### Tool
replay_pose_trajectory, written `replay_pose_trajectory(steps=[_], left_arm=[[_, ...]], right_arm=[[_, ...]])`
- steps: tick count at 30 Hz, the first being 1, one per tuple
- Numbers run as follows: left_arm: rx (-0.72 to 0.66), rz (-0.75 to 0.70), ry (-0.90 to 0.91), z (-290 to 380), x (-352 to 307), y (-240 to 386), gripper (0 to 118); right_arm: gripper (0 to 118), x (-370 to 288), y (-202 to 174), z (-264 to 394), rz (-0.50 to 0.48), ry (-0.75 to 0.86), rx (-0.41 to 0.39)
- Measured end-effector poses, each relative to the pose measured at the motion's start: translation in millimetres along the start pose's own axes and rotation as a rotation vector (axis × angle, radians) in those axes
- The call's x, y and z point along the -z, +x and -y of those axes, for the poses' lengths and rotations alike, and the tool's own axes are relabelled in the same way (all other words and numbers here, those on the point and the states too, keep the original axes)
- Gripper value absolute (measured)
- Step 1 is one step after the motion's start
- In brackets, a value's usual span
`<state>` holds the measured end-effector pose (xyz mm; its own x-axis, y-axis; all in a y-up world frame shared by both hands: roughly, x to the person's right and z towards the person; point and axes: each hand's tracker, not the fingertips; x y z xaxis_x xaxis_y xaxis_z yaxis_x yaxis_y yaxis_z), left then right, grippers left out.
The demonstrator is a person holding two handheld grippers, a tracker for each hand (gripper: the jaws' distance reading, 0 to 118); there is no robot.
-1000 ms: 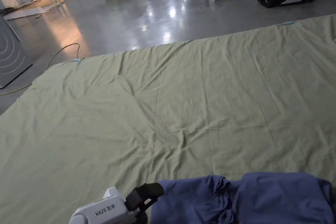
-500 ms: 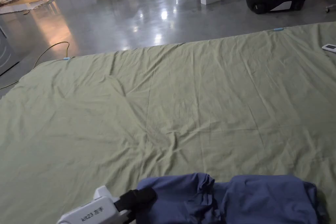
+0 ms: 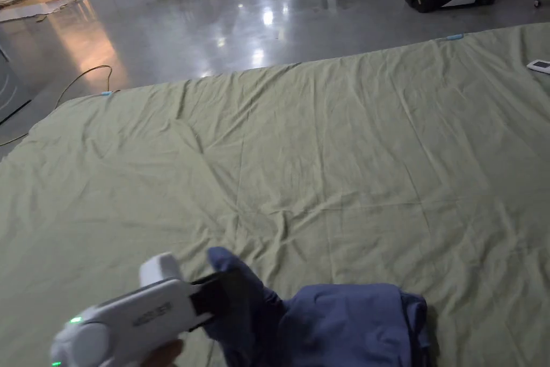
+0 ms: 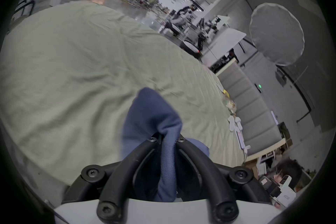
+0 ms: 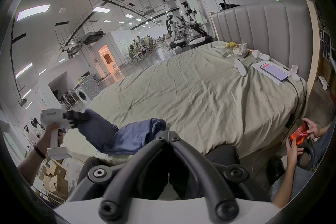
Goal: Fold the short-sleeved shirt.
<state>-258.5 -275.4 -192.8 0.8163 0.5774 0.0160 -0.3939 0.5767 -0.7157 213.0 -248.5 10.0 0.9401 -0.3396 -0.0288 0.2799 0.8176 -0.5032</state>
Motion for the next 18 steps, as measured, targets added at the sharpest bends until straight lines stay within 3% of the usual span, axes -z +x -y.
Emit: replay_pose_trajectory(steps=[6,8,9,11,13,16,18], left_arm=[[0.112,-0.010,-0.258,49.3,108.1,61.5,12],[0.115,-0.005,-0.286,56.5,120.7,67.4,18],[0.122,-0.012,-0.308,57.6,124.1,71.5,29],[0.143,0.009,-0.299,53.3,113.4,78.4,68],[0.160,0.103,-0.170,43.1,90.0,80.7,87],[0.070,0.084,-0.026,29.1,56.9,68.2,86],[-0.044,0.079,-0.009,32.5,52.4,52.6,74]], right_arm=[[0,-21.0,14.8,6.5,0.033,0.027,0.046],[0,-24.3,21.0,10.5,0.068,0.018,0.062],[0,-24.9,26.3,13.0,0.084,0.007,0.071],[0,-24.7,37.7,17.3,0.097,-0.010,0.118],[0,-23.6,47.9,20.2,0.092,-0.015,0.169],[0,-21.1,55.5,20.0,0.094,-0.012,0.182],[0,-19.6,55.9,19.0,0.092,-0.006,0.180]])
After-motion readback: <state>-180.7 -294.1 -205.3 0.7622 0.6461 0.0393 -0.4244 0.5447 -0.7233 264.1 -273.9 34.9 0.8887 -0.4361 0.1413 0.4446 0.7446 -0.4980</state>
